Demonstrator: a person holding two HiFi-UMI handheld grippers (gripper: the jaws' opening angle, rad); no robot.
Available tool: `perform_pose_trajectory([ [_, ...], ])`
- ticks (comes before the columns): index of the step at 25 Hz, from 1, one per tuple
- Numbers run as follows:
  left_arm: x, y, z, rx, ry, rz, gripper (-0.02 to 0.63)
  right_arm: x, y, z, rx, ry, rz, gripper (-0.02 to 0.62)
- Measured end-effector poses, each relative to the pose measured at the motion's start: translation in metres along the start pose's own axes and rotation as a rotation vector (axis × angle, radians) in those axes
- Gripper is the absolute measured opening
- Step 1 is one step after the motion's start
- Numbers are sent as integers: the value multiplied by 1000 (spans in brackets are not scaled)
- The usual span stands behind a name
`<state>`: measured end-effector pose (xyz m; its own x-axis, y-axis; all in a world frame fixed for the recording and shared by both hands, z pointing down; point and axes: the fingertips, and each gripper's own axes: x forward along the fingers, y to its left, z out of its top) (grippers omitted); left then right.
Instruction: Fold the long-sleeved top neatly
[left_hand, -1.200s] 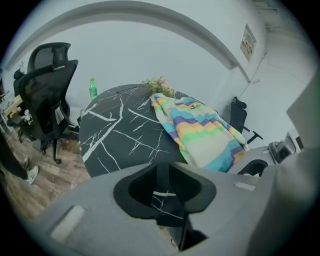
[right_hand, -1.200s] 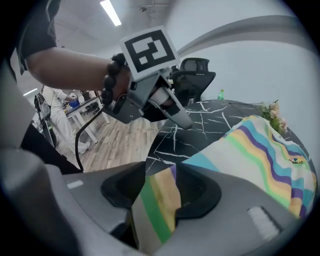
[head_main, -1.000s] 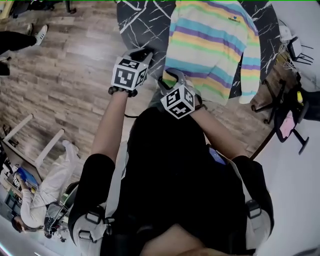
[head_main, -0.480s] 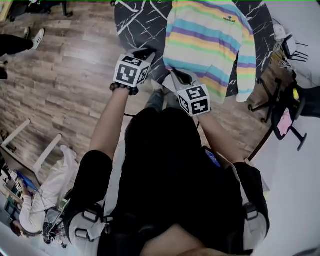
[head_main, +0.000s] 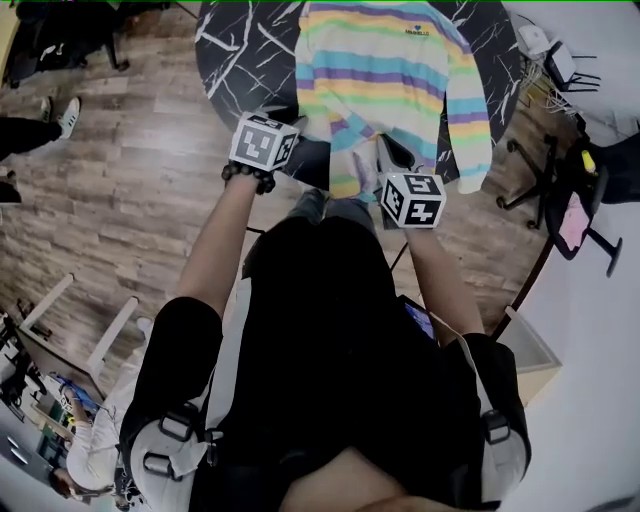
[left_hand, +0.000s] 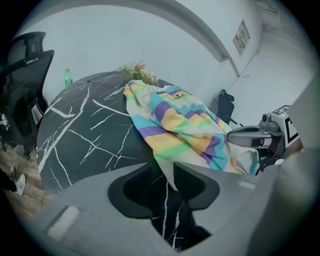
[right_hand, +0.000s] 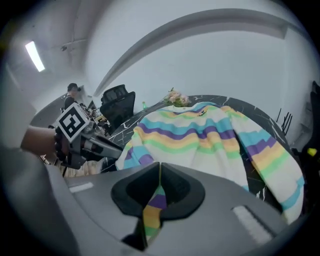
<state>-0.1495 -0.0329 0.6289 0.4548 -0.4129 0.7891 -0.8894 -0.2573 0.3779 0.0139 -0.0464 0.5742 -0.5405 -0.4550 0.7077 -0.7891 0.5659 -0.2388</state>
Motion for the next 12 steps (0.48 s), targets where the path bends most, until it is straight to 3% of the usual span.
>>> perform_pose_trajectory([
  [6, 6, -5, 1, 36, 32, 17, 149, -1, 3, -1, -39, 5, 16, 15],
  [8, 7, -2, 1, 49, 33, 28, 92, 1, 4, -1, -42, 14, 25, 15],
  [9, 8, -1, 2, 51, 33, 29, 9, 3, 5, -1, -45, 18, 30, 15],
  [12, 3, 2, 6, 32, 22, 25, 8, 5, 10, 3, -60, 27, 51, 15],
])
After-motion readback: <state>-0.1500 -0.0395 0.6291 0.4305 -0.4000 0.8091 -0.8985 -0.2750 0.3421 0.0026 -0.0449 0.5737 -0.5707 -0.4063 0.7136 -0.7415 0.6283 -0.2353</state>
